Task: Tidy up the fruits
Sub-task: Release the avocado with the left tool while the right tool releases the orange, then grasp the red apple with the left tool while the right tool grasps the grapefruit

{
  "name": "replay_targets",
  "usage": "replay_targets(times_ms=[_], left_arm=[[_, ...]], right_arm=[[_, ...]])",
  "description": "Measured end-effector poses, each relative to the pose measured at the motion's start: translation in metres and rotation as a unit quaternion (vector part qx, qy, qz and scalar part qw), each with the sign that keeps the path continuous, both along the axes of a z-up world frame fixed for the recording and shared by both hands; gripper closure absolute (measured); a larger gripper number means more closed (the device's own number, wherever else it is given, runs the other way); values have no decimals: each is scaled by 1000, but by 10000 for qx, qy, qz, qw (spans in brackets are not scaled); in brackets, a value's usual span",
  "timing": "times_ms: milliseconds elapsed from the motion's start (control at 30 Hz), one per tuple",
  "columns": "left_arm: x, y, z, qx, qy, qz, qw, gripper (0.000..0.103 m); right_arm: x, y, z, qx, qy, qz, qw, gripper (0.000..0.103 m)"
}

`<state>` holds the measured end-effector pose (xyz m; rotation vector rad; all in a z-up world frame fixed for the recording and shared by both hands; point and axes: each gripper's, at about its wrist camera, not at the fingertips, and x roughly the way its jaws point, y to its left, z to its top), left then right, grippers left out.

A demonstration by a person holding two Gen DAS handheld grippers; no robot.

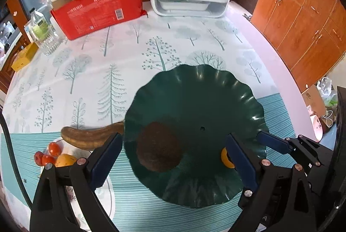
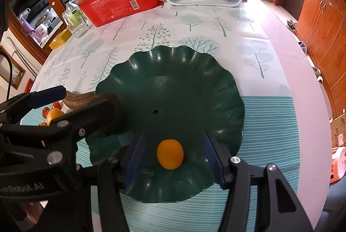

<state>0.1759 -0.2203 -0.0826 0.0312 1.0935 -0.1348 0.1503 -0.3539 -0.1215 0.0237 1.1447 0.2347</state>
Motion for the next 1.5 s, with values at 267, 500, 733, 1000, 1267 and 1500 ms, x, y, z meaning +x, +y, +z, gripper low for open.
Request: replay_targets(times_ms=[267, 500, 733, 1000, 1267, 1500], left_arm=[[-16, 2, 15, -63, -227, -25, 9997, 7], [-27, 13, 27, -140, -259, -46, 9996, 7], [-41, 42, 47, -302, -374, -74, 9988, 7], [-61, 93, 75, -321, -568, -144, 9978, 7], [-80, 154, 93, -439, -704, -105, 9965, 7], [-88, 218, 94, -560, -703, 112, 9959, 7]], right_arm=[[-8, -2, 7, 80, -82, -144, 9998, 46], [-18, 4, 23, 76, -353, -174, 9992, 46], [-31, 21, 47, 85, -616, -308, 9976, 46], [-52, 60, 75, -35, -740, -530, 9958, 46], [-73, 111, 96, -275, -824, -437, 9953, 40], [-84, 155, 108, -241, -1001, -377, 9940, 36]])
